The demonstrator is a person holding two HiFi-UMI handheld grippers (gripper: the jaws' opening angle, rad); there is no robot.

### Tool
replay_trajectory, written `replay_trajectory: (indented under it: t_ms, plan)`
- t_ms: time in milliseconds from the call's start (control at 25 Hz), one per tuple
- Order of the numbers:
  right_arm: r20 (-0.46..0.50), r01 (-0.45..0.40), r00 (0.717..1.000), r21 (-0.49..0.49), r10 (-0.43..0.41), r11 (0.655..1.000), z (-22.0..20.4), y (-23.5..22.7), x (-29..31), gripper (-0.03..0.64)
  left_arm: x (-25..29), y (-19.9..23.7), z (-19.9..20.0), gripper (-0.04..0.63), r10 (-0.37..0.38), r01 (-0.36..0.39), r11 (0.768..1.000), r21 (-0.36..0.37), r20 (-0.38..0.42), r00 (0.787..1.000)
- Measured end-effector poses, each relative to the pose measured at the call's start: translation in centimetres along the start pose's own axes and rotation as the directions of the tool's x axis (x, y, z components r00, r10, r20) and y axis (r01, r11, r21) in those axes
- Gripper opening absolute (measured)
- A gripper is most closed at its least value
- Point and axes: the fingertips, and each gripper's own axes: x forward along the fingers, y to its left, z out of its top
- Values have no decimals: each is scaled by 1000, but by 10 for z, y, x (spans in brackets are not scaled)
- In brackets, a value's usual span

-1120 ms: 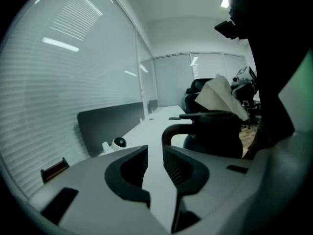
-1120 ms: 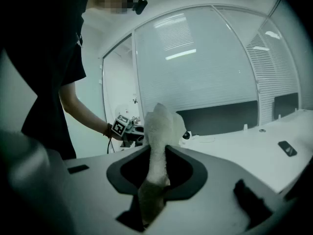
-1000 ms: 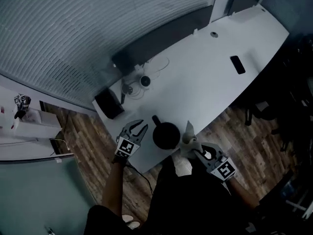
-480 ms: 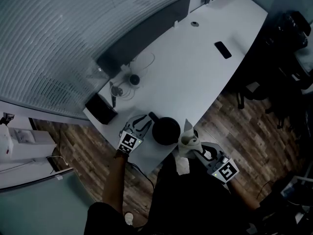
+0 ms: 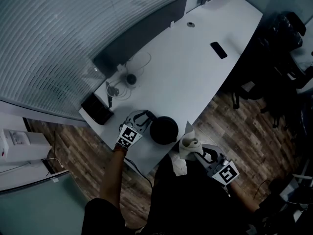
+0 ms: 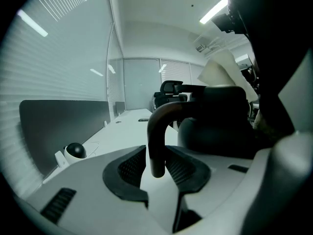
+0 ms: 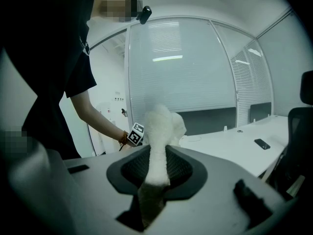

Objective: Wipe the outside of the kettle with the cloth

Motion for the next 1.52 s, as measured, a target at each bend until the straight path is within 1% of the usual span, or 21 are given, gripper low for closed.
replay_trajectory:
  t_ms: [280,440,560,640,760,880,960,1200,1320,1520]
  plan:
    - [0,4,1000,13,-4,1000,1,-3,1,78,3,0,3,104,-40,40,999,19,1,999]
    - [-4,-17,1000,4,17,1000,4,-4,8,78,-1,3,0,104,-34,34,999,12,-13,999]
    - [-9,-34,999,-14,34,999,6,-7,15,78,-15,8,-7,104,8,-9,1000,-21,-24,1000]
    - [-19,-43,999,-23,43,999,5,-9,20,78,-28,8,-12,104,53,-54,997,-52,-29,998]
    - [-23,-52,998,-36,51,998,5,-14,28,78,-49,-1,-19,104,130,-132,987,-87,-32,991]
    - [-33,-47,998,-29,46,998,2,-20,36,78,-63,-12,-22,106,202,-206,972,-109,-45,978]
    - [-39,-39,999,-32,38,999,-2,-24,42,78,-66,-15,-23,104,252,-257,957,-132,-53,966]
    - [-79,-15,997,-105,7,994,-10,-26,55,78,-79,-32,-23,104,380,-404,891,-207,-145,913]
    - [-110,-35,994,-162,17,986,-11,-12,61,78,-87,-48,-25,104,405,-439,868,-233,-180,896]
    - [-174,-69,984,-173,39,983,-31,15,76,78,-95,-70,-30,106,419,-469,844,-261,-226,880]
